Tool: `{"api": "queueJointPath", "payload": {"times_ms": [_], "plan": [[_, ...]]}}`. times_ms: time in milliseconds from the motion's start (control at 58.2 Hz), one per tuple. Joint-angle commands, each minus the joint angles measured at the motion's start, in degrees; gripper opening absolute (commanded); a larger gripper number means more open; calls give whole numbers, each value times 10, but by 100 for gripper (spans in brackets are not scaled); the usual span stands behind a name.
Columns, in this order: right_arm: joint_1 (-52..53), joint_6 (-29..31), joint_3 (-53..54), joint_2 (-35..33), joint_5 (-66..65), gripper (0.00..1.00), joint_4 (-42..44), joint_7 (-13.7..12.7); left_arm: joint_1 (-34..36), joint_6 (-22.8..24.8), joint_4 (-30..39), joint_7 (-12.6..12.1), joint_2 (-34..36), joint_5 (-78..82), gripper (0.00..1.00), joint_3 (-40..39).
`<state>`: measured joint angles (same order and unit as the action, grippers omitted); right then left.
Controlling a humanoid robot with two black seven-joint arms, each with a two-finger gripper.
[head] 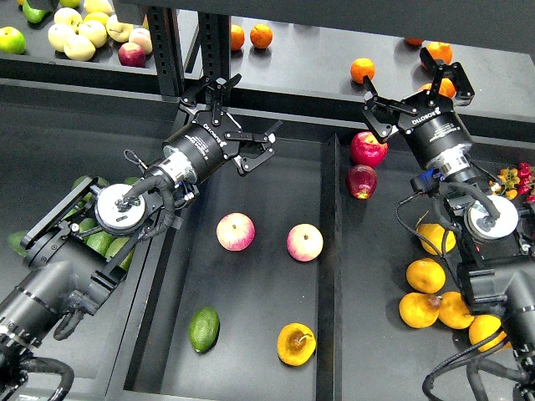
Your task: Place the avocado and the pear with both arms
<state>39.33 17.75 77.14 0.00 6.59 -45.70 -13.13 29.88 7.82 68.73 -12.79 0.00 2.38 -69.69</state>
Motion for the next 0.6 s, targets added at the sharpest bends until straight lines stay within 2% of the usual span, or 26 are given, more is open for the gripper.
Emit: {"api": "queueJointPath", "payload": {"times_ms": [0, 258, 429, 584], "plan": [[0, 0, -5, 0, 0, 99, 0, -1, 0, -1, 0, -1, 0, 0, 100, -1], [0, 1, -4, 0, 1, 99, 0, -1, 1, 4, -1, 0, 0, 2, 100, -9], [1, 5, -2, 0, 0, 99, -1, -1, 0, 40, -8, -3, 0, 2, 100, -12], [1, 8, 1, 0, 0, 99, -2, -1, 0, 42, -12, -11, 0, 1, 100, -18]]}}
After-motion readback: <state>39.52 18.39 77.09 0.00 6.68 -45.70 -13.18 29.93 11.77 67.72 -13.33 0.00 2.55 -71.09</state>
